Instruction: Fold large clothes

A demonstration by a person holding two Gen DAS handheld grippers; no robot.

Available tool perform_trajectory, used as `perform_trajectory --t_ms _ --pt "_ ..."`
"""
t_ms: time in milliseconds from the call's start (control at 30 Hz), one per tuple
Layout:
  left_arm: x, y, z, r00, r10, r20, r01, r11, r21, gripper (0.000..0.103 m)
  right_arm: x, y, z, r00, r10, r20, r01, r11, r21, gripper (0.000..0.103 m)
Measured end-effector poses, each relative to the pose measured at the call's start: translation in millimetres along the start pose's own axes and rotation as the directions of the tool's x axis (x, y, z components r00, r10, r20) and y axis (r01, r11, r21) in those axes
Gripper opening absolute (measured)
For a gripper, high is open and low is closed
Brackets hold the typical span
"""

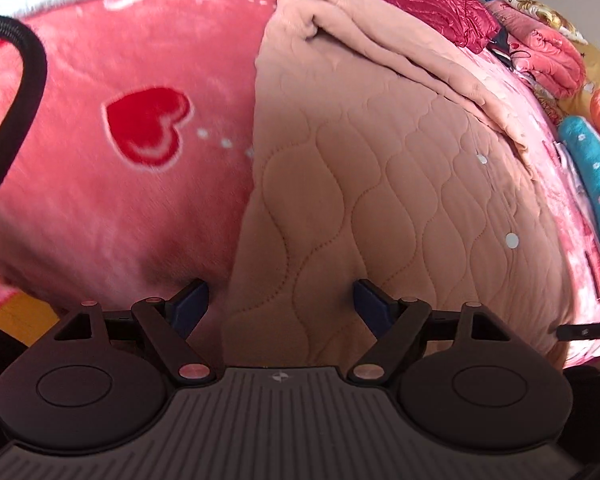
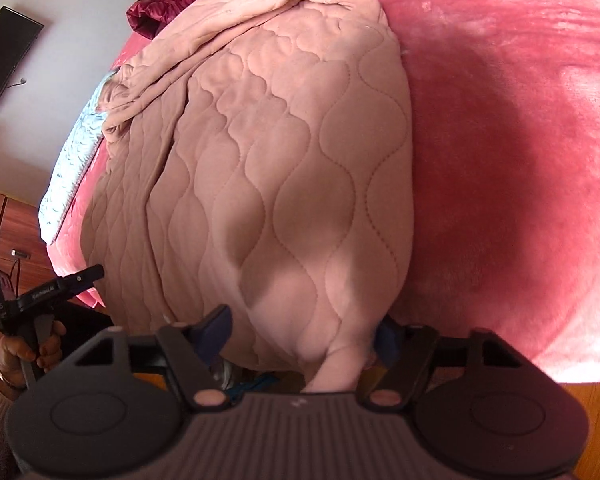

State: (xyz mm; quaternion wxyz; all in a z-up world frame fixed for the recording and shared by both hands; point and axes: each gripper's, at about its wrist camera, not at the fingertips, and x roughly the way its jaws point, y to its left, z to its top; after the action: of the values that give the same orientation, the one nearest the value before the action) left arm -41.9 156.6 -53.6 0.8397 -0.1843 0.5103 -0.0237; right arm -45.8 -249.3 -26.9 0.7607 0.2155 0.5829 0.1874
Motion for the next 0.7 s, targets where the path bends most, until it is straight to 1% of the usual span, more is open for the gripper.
perform_trajectory --t_ms 67,100,167,200,233,300,367,433,467,500,533,567,633,667,700 --pt "4.8 0.8 -1.3 0.999 -0.021 -0.028 0.021 1.000 -0.005 0.096 -1.2 -0.2 0.6 1.000 0.000 -0.010 0.000 1.000 -0.016 0.058" --pt "6.6 -1.1 -2.2 0.999 -0.028 -0.041 0.028 1.000 0.003 0.093 -0.7 1.3 0.9 1.000 0.000 -0.015 -0.001 1.000 -0.028 0.057" --pt "8.9 -5.6 -3.8 0.999 -0.023 -0.049 0.025 0.999 0.036 0.092 -0.3 3.4 0.4 1.000 -0.003 -0.024 0.001 0.999 -0.052 0.057" --pt "9.5 -6.9 -4.3 0.998 -0.024 -0.050 0.026 0.999 0.046 0.092 -0.3 3.8 0.3 1.000 -0.003 -0.028 0.002 0.998 -0.056 0.057" --pt "10.6 -7.3 -5.0 0.998 -0.027 -0.053 0.029 0.998 0.051 0.093 -0.9 3.6 0.3 0.999 0.000 -0.032 -0.002 0.998 -0.057 0.057" --pt "14.9 -9.1 -5.5 0.997 -0.034 -0.062 0.038 0.998 0.057 0.097 -0.2 -0.5 0.9 0.999 0.013 -0.044 -0.015 0.999 -0.042 0.062" --pt "19.0 -11.3 -4.0 0.997 -0.034 -0.067 0.039 0.997 0.072 0.099 2.4 -1.5 1.9 0.998 0.012 -0.058 -0.014 0.999 -0.029 0.064" --pt "22.1 -17.1 -1.3 0.997 -0.031 -0.072 0.037 0.995 0.090 0.097 4.0 -0.3 2.8 0.998 0.009 -0.067 -0.012 0.999 -0.035 0.065" --pt "22.0 -18.0 -1.3 0.997 -0.028 -0.072 0.034 0.995 0.096 0.094 4.6 0.5 3.2 0.998 0.000 -0.070 -0.003 0.999 -0.039 0.061" --pt "22.2 -19.9 -0.8 0.997 -0.028 -0.073 0.036 0.995 0.098 0.086 5.0 2.7 3.3 0.998 -0.017 -0.068 0.014 0.999 -0.052 0.052" --pt "21.8 -21.0 -0.3 0.997 -0.031 -0.077 0.039 0.995 0.096 0.077 5.4 5.3 3.4 0.997 -0.036 -0.067 0.031 0.997 -0.070 0.049" --pt "21.5 -19.8 1.2 0.996 -0.034 -0.084 0.042 0.995 0.093 0.071 5.4 7.8 3.4 0.997 -0.042 -0.066 0.037 0.996 -0.084 0.047" --pt "19.9 -27.1 3.5 0.994 -0.038 -0.098 0.048 0.994 0.098 0.042 3.6 11.5 2.6 0.997 -0.058 -0.057 0.052 0.993 -0.110 0.040" --pt "18.2 -29.0 3.8 0.994 -0.047 -0.100 0.057 0.993 0.108 0.036 2.3 13.5 1.9 0.996 -0.068 -0.050 0.062 0.991 -0.121 0.033" --pt "15.0 -30.3 4.6 0.994 -0.051 -0.100 0.063 0.991 0.120 0.028 0.5 14.3 1.1 0.996 -0.073 -0.041 0.067 0.989 -0.129 0.027"
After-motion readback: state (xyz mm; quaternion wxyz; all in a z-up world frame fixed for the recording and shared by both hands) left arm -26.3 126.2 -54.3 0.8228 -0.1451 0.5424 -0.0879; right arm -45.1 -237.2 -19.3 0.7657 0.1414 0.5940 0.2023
